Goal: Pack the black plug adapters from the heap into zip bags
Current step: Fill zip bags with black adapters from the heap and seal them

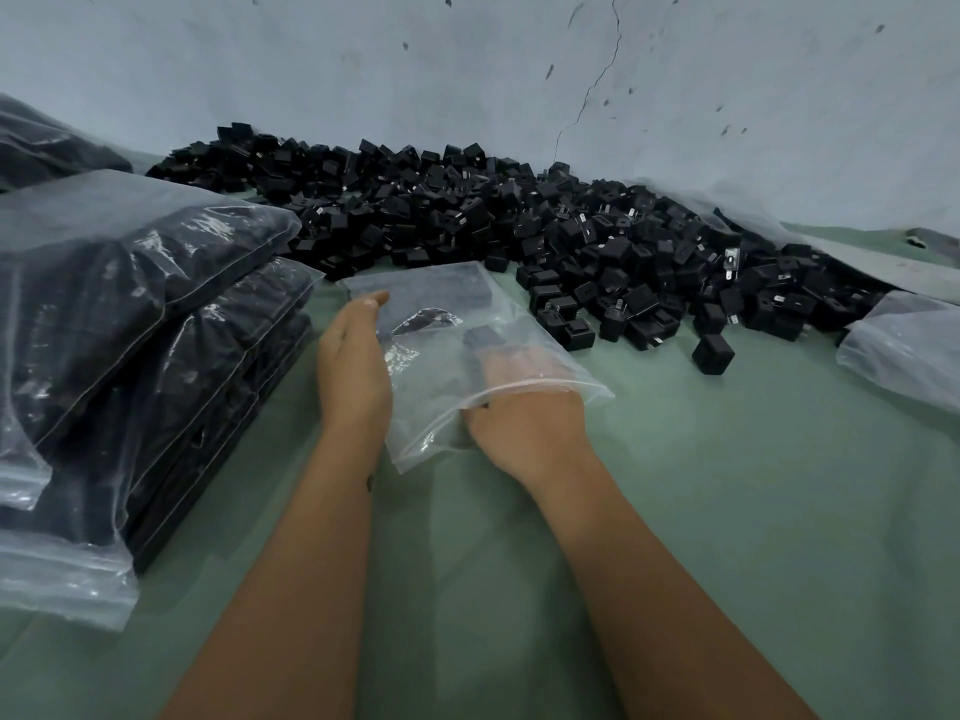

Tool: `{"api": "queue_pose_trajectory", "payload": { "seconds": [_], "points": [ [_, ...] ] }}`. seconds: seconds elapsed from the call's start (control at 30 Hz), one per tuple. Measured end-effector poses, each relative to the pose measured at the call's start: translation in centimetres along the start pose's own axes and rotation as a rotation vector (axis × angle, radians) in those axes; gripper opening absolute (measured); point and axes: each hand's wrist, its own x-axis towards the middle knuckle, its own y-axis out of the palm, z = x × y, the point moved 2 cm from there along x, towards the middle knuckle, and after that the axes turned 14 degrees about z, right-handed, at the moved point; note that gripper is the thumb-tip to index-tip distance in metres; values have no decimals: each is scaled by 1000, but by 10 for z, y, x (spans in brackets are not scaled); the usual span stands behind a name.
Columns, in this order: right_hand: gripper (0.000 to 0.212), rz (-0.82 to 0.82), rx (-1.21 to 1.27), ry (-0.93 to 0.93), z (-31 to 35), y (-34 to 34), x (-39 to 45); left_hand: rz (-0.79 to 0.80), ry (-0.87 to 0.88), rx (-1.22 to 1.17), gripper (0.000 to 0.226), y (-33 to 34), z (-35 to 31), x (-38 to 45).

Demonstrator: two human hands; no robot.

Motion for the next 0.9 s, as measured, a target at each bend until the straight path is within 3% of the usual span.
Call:
{"api": "queue_pose_trajectory", "payload": {
  "seconds": [0.2,0.33,0.47,0.57,0.67,0.77,0.83,0.9],
  "points": [
    [12,-48,-56,40,6,-5,45,10,-60,-7,25,-2,3,4],
    [21,3,-97,12,5,-2,64,21,-65,-2,26,-1,4,4],
    [23,24,13,-31,2,2,79,43,-50,9,23,-2,5,6],
    [14,81,-39,-123,2,3,85,139,39,293,28,-2,8,6],
    [11,-10,-191,-198,1,4,72,364,246,663,43,6,13,0],
    [17,-62,-151,-202,-3,7,43,473,246,764,43,6,17,0],
    [19,45,65,-149,-11,6,22,479,229,801,42,4,19,2],
    [26,133,57,-131,-12,2,6,483,224,857,42,3,19,2]
  ]
}}
